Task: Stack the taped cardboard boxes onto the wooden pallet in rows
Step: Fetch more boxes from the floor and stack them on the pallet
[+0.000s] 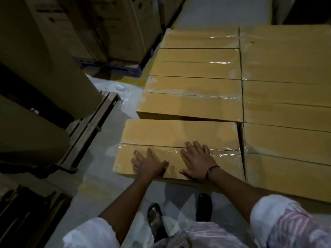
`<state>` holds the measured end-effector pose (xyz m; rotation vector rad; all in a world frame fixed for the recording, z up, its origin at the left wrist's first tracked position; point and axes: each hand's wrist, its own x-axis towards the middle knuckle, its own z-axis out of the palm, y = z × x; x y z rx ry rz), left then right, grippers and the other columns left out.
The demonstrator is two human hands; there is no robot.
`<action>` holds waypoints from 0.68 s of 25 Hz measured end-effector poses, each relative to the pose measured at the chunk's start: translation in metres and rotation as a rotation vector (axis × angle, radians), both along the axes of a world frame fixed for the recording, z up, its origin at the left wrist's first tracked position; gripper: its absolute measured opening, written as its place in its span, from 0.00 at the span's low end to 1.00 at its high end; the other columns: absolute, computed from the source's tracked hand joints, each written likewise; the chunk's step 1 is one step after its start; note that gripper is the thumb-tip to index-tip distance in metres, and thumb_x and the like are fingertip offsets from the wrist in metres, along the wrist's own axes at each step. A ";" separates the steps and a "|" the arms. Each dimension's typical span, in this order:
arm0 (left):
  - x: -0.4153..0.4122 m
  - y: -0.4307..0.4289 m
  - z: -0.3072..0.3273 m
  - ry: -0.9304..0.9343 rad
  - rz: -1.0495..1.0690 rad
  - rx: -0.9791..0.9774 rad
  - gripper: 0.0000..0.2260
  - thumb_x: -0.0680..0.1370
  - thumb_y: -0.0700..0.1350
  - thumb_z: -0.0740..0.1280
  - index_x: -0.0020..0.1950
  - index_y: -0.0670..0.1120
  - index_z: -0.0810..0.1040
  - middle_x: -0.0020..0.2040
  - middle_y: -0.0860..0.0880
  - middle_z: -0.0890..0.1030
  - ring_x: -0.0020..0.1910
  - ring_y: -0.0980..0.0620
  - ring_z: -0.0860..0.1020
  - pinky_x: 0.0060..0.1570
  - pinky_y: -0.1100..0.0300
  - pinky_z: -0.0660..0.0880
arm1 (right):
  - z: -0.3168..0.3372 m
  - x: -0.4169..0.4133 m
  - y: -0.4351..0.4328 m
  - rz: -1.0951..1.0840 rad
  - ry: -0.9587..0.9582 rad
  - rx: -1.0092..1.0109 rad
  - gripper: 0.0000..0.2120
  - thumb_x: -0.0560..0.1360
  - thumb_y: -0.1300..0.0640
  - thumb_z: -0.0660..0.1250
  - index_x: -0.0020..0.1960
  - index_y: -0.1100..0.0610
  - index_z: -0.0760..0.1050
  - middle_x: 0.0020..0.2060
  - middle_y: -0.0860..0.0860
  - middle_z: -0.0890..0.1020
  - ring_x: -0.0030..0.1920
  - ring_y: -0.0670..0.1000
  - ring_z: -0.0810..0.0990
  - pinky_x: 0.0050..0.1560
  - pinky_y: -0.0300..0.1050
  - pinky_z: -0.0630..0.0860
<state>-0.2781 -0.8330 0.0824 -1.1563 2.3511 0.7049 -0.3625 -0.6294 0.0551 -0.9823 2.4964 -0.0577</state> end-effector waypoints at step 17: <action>0.050 -0.110 -0.024 -0.040 -0.690 -0.175 0.66 0.58 0.81 0.70 0.82 0.59 0.33 0.78 0.42 0.25 0.76 0.23 0.36 0.74 0.26 0.42 | 0.005 0.097 -0.017 -0.596 -0.038 0.073 0.45 0.73 0.25 0.59 0.81 0.42 0.48 0.82 0.51 0.43 0.80 0.63 0.42 0.76 0.70 0.43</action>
